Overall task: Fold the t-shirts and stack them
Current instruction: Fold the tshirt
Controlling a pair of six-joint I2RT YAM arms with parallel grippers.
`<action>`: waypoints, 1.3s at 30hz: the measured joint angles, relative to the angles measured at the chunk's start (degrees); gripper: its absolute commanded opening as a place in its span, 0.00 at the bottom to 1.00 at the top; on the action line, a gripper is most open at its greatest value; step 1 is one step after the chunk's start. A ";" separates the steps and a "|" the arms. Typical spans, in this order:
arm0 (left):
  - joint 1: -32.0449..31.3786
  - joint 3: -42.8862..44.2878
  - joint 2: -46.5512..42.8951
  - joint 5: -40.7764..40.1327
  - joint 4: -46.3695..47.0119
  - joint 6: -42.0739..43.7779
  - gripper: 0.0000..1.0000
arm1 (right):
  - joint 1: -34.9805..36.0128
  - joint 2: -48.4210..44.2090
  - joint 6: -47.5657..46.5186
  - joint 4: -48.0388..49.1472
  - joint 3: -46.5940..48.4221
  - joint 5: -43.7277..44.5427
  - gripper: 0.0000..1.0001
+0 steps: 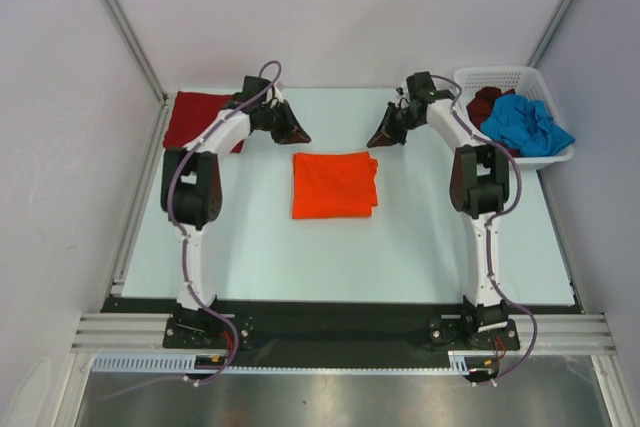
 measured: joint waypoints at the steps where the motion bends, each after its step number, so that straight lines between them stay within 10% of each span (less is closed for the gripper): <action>1: -0.15 -2.34 -2.84 -0.04 -0.26 0.35 0.13 | 0.04 -2.82 -0.76 -0.24 -3.28 0.00 0.00; 8: -2.45 -21.81 -16.96 1.44 7.50 -0.61 0.11 | 3.96 -20.20 -2.73 2.89 -27.58 -1.42 0.00; 19: -1.73 -22.64 -5.92 1.75 9.03 -1.70 0.10 | 6.88 -22.27 -3.58 10.80 -47.43 -5.38 0.00; 27: -1.16 -22.53 -6.91 0.02 6.86 0.76 0.20 | 2.82 -23.61 -7.19 9.16 -48.76 -3.15 0.00; 32: -1.09 -29.16 -19.28 -3.43 3.28 5.46 0.38 | 6.80 -27.30 -8.72 5.53 -44.44 0.48 0.00; 39: -0.22 -35.08 -35.45 -5.86 1.31 9.05 0.40 | 8.11 -25.44 -7.56 6.10 -35.69 0.96 0.00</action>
